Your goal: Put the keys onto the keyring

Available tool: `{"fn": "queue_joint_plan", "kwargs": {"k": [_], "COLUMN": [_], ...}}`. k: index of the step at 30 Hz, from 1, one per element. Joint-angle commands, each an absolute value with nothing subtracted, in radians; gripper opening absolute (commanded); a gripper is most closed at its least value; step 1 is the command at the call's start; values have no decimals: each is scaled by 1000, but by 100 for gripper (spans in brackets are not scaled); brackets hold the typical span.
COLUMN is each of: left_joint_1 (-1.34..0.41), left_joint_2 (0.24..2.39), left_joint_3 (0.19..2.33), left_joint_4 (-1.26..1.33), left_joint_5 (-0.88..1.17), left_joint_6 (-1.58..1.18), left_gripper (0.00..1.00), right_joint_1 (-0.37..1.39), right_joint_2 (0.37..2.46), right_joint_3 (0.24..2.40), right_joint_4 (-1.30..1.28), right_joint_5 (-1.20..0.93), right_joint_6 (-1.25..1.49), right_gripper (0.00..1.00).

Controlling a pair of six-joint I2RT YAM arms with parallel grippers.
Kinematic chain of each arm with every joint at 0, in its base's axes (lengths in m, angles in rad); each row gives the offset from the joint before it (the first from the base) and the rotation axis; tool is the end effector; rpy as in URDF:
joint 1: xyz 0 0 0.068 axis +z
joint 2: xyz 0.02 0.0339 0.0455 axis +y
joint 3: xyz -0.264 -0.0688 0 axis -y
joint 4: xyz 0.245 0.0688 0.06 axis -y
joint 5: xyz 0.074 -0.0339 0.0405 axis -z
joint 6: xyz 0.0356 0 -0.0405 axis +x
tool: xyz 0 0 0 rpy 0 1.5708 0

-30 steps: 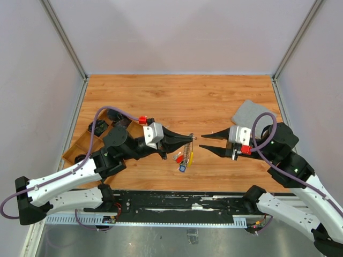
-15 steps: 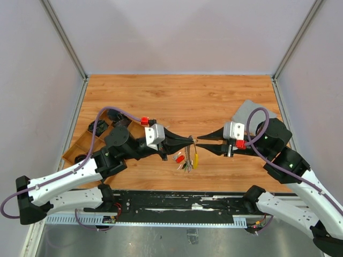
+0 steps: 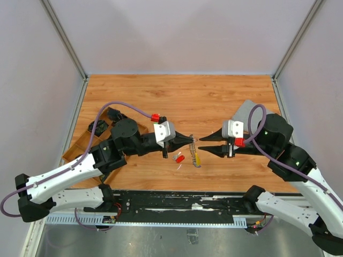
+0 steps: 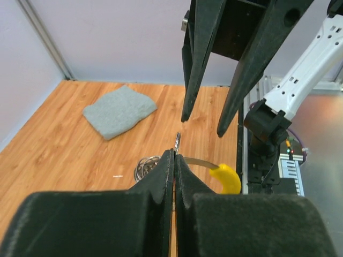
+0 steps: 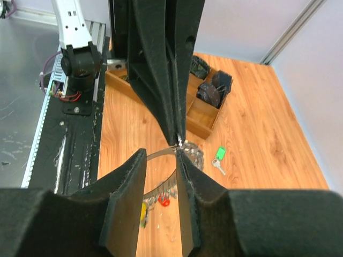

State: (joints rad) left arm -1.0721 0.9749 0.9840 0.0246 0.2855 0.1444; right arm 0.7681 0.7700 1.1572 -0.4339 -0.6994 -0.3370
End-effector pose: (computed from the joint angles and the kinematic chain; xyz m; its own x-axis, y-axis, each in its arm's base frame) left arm 0.0985 -0.2018 0.3979 0.1566 0.0012 -0.9877 0.9648 0.2138 0.1532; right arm 0.0818 0.1108 0.4406 0.2970 -0.0649 -0.9527 -0.9493 0.0870 -0.3019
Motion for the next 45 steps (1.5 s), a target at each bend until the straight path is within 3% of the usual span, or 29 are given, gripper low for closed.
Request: {"fn": "queue_joint_plan", "kwargs": {"k": [1, 8, 20, 45], "left_joint_1": [-1081, -1096, -1108, -1139], "left_joint_2": [1008, 1055, 1070, 1082], "left_joint_3": [1095, 1192, 1227, 1235], "left_joint_4": [-124, -280, -331, -330], "left_joint_5": [259, 217, 208, 208], "left_joint_6": [215, 269, 292, 313], "left_gripper": [1, 1, 1, 1], "right_joint_1": [785, 785, 784, 787], "right_joint_2": [793, 808, 810, 862], "right_joint_3": [1194, 1179, 1160, 1151], "right_joint_4": [-535, -513, -495, -505], "right_joint_5": [-706, -694, -656, -698], "right_joint_6": [-376, -376, -382, -367], "right_gripper": [31, 34, 35, 21]}}
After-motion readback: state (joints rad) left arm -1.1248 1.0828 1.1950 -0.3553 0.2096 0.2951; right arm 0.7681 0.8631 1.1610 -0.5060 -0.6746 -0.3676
